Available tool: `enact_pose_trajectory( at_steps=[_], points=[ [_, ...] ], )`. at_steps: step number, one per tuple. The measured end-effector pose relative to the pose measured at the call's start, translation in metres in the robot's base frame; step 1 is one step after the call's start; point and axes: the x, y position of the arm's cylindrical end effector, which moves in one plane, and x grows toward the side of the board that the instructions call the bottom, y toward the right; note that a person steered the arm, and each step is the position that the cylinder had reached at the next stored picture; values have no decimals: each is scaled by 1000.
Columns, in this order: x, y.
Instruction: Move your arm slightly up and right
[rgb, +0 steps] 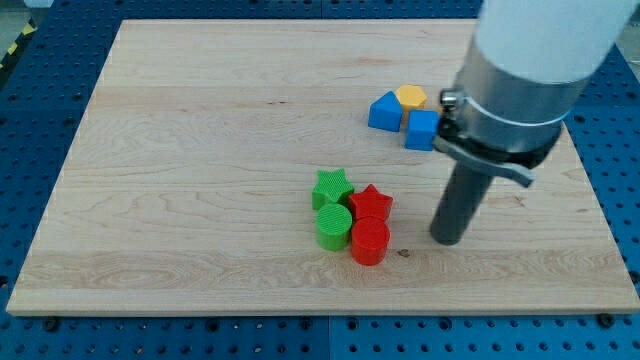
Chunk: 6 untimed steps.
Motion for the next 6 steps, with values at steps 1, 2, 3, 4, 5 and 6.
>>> enact_pose_trajectory(
  at_steps=[1,2,3,4,5,6],
  points=[
    [0,-39],
    [0,-53],
    [0,-38],
    [-1,9],
    [-14,24],
    [-38,39]
  ],
)
